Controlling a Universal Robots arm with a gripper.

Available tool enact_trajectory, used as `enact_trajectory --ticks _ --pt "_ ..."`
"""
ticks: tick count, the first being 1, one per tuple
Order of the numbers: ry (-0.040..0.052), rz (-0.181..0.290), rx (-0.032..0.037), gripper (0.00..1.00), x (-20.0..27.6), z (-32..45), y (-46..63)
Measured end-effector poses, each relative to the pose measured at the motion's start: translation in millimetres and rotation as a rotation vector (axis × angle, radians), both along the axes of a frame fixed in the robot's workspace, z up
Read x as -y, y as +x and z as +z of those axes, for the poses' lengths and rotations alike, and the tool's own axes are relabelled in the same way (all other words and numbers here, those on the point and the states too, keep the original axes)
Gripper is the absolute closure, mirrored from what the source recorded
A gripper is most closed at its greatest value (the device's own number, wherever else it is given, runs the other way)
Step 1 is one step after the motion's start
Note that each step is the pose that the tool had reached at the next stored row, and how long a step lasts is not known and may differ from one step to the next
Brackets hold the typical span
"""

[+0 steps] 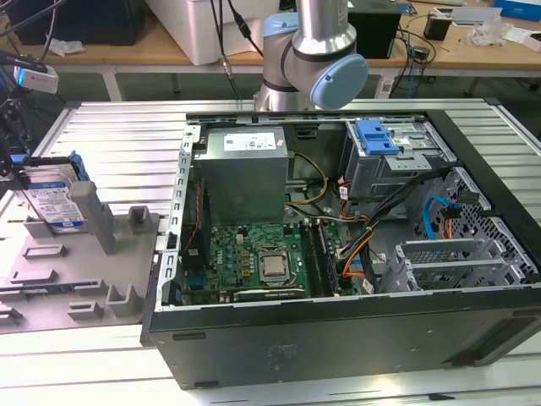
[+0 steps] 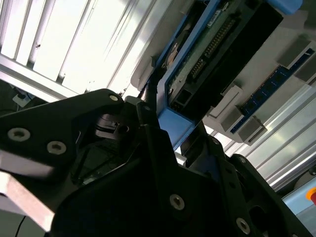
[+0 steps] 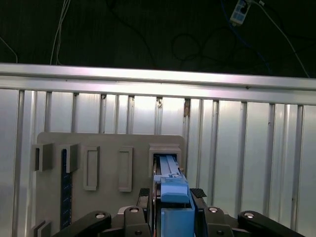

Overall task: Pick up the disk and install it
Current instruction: 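Pick up the disk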

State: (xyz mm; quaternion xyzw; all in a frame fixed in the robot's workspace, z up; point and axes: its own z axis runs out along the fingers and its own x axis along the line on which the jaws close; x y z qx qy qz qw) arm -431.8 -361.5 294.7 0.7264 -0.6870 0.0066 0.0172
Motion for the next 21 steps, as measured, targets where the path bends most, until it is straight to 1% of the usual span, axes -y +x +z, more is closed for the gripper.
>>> enact_trajectory --ticks 4,5,16,21 --pt "-0.0001 0.000 0.0001 0.57 0.0 -0.2 0.0" --pt "0.0000 0.000 0.0001 0.63 0.0 -0.3 0.0" --pt "0.0002 0.000 0.0005 0.63 0.0 -0.5 0.0" --pt "0.0002 0.000 0.0003 0.63 0.0 2.4 -0.1"
